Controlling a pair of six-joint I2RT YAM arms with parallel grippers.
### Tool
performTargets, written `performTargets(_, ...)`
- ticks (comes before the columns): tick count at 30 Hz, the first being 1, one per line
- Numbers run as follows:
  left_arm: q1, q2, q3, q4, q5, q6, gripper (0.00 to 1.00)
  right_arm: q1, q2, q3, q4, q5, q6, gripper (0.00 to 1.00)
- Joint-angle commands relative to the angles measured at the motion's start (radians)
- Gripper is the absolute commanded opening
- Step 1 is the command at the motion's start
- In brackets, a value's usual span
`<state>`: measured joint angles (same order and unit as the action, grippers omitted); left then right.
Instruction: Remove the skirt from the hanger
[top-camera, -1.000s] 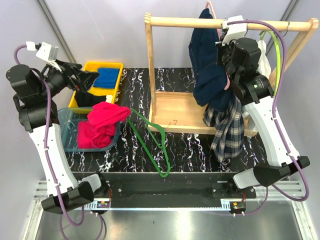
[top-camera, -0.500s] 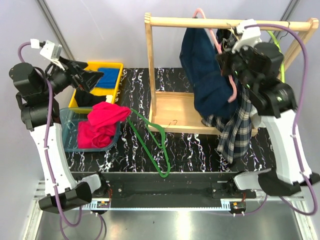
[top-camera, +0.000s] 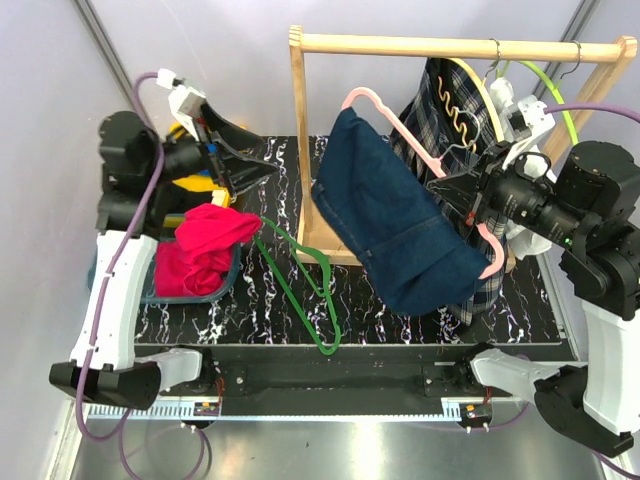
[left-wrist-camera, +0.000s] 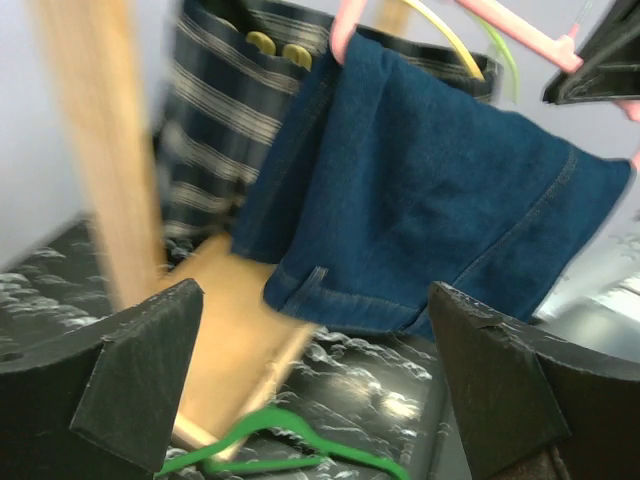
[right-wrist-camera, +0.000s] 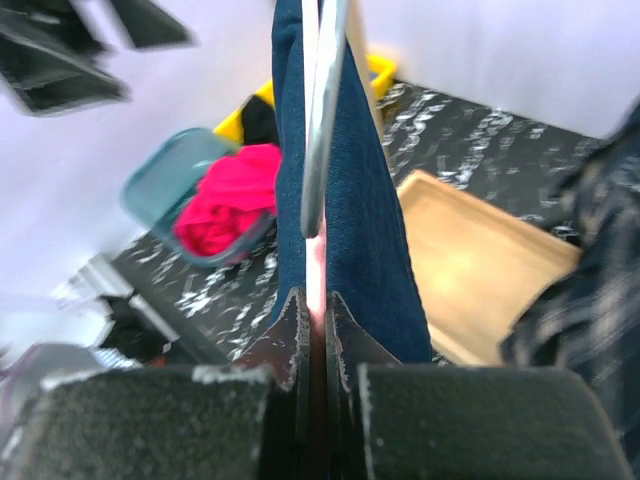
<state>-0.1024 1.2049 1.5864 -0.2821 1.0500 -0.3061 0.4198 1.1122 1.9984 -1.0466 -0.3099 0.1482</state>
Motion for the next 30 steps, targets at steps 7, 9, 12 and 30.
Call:
performTargets(7,-0.023,0.013,-0.163,0.408,0.214,-0.291,0.99,0.007,0.060,0.215,0.033,-0.127,0.080,0.00)
performTargets(9,-0.045,0.027,-0.164,0.425,0.223,-0.320,0.99,0.007,0.069,0.247,0.034,-0.141,0.100,0.00)
performTargets(12,-0.089,0.047,-0.180,0.457,0.205,-0.321,0.99,0.007,0.080,0.270,0.069,-0.161,0.140,0.00)
performTargets(30,-0.115,0.137,-0.143,0.348,0.125,-0.178,0.99,0.005,0.163,0.439,0.057,-0.210,0.209,0.00)
